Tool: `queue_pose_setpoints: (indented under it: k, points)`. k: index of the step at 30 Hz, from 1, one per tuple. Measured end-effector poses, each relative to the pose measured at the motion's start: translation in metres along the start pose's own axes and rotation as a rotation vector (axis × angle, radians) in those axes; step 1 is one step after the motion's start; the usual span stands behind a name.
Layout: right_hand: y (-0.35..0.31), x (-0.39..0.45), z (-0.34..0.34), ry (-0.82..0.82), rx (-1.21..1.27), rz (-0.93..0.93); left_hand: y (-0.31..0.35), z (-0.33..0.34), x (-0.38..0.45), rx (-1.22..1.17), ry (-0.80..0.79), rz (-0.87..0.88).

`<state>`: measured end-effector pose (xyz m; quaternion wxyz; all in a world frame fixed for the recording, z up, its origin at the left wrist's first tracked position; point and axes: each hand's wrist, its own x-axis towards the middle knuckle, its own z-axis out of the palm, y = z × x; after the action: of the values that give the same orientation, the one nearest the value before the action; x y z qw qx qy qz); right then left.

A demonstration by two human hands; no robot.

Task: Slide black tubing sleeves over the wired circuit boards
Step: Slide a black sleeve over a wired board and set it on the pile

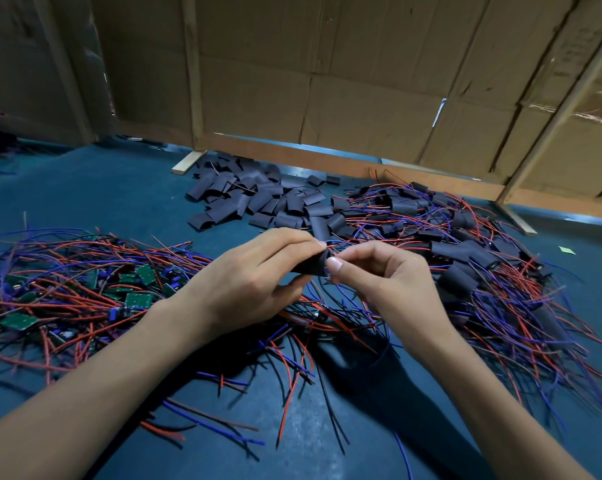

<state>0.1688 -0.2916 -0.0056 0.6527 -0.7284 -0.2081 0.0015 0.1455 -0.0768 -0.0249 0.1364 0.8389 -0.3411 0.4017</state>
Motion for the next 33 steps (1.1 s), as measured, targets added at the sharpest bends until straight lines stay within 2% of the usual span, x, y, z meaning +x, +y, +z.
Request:
queue_pose_setpoints:
  k: [2, 4, 7, 9, 11, 15, 17, 19, 21, 23, 25, 26, 27, 29, 31, 32, 33]
  points:
    - [-0.003, 0.002, -0.006, 0.045, 0.083, -0.008, -0.003, -0.004, 0.002, -0.008, -0.070, -0.046]
    - [-0.009, 0.006, -0.021, 0.135, 0.071, -0.087, -0.012, -0.008, 0.003, 0.064, -0.205, -0.152]
    - [-0.021, 0.013, -0.056, 0.324, -0.035, -0.230, -0.029, -0.016, -0.002, 0.212, -0.538, -0.398]
    - [-0.022, 0.016, -0.077, 0.464, -0.206, -0.272, -0.038, -0.021, -0.006, 0.189, -0.747, -0.453]
    - [-0.015, 0.019, -0.095, 0.559, -0.418, -0.214, -0.042, -0.024, -0.007, 0.054, -0.788, -0.478]
    - [0.006, 0.024, -0.111, 0.667, -0.896, 0.129, -0.046, -0.030, -0.007, -0.070, -0.802, -0.480]
    - [0.009, 0.022, -0.102, 0.714, -0.970, 0.117, -0.050, -0.033, -0.009, -0.101, -0.828, -0.489]
    - [0.008, 0.018, -0.087, 0.780, -1.031, -0.076, -0.050, -0.032, -0.010, -0.093, -0.825, -0.482]
    - [0.006, 0.015, -0.065, 0.703, -1.054, -0.366, -0.044, -0.024, -0.009, -0.026, -0.826, -0.466]
    - [0.008, 0.011, -0.040, 0.354, -0.962, -0.489, -0.036, -0.012, -0.006, 0.053, -0.853, -0.399]
    - [0.014, 0.005, -0.011, -0.113, -0.879, -0.364, -0.031, -0.005, -0.005, -0.013, -0.854, -0.359]
    - [0.021, 0.002, 0.002, -0.275, -0.905, -0.289, -0.031, -0.004, -0.005, -0.087, -0.818, -0.347]
    - [0.029, 0.000, 0.012, -0.358, -0.961, -0.251, -0.031, -0.003, -0.006, -0.159, -0.754, -0.344]
    - [0.040, -0.001, 0.024, -0.346, -1.034, -0.249, -0.033, 0.001, -0.010, -0.230, -0.583, -0.387]
    - [0.036, 0.003, 0.027, -0.280, -1.034, -0.259, -0.037, 0.011, -0.008, -0.147, -0.403, -0.529]
    - [0.034, 0.005, 0.027, -0.276, -1.036, -0.259, -0.041, 0.016, -0.004, -0.079, -0.383, -0.656]
    - [0.031, 0.006, 0.025, -0.287, -1.045, -0.254, -0.046, 0.020, 0.004, -0.011, -0.441, -0.792]
